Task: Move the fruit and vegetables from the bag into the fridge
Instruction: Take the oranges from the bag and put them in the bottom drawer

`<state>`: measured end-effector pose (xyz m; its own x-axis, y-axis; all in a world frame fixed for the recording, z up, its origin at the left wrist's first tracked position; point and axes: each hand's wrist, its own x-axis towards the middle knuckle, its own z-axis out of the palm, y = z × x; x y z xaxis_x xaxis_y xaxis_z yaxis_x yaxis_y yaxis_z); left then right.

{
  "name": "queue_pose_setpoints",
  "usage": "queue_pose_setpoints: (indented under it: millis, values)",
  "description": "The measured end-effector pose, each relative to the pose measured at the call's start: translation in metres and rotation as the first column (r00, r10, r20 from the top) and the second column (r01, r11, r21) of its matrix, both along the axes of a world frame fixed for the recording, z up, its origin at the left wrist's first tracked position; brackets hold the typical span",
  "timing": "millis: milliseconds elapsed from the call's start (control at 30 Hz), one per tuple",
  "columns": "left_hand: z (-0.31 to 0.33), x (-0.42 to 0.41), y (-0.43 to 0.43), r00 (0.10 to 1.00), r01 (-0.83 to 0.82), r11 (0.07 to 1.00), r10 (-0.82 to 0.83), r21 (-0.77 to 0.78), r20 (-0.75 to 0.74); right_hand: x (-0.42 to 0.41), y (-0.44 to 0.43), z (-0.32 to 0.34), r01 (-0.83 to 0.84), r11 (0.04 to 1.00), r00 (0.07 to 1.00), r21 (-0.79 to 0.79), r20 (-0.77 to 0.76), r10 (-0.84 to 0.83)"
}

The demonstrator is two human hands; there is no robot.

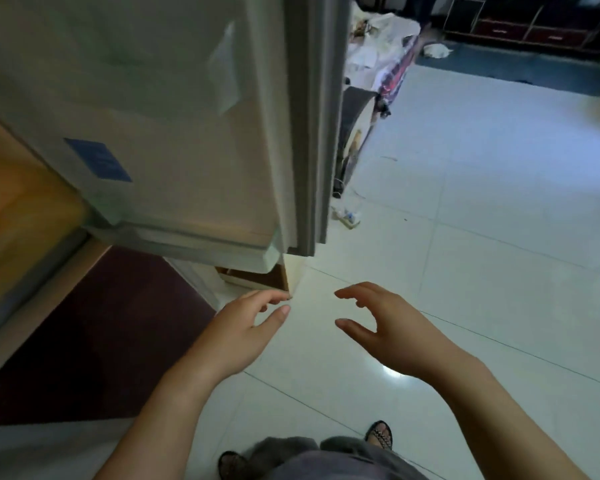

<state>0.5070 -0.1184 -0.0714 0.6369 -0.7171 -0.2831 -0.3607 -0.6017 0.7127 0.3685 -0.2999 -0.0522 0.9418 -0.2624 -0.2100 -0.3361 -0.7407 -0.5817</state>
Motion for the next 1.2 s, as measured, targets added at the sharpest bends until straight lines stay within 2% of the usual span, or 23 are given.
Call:
queue_pose_setpoints:
  millis: [200,433,700,867,967,1100,1200]
  values:
    - [-0.014,-0.044,-0.116,0.995,0.095,0.995,-0.094,0.017,-0.034,-0.064,-0.107,-0.008,0.161,0.986,0.987,0.034,0.011,-0.162]
    - [-0.008,-0.064,-0.209,0.992,0.126,0.992,-0.126,0.024,-0.028,-0.086,-0.191,-0.014,0.179,0.983,0.984,0.049,-0.023,-0.178]
    - [-0.035,-0.006,-0.287,0.996,0.089,0.996,-0.088,0.030,-0.026,-0.016,-0.267,-0.030,0.105,0.991,0.993,0.084,-0.061,-0.100]
    - [-0.052,0.046,-0.388,0.989,0.128,0.992,-0.128,-0.007,-0.075,0.030,-0.345,-0.020,0.190,0.982,0.979,0.019,-0.078,-0.188]
    - [-0.050,0.085,-0.434,0.989,0.129,0.992,-0.130,-0.011,-0.065,0.064,-0.383,-0.012,0.187,0.982,0.978,-0.004,-0.093,-0.187]
    - [-0.046,0.136,-0.459,0.996,0.089,0.996,-0.089,0.007,-0.023,0.121,-0.420,-0.011,0.176,0.984,0.983,-0.022,-0.041,-0.176]
    - [-0.052,0.156,-0.456,0.999,0.000,1.000,0.001,0.013,-0.051,0.156,-0.432,-0.016,0.100,0.995,0.992,-0.001,-0.071,-0.100]
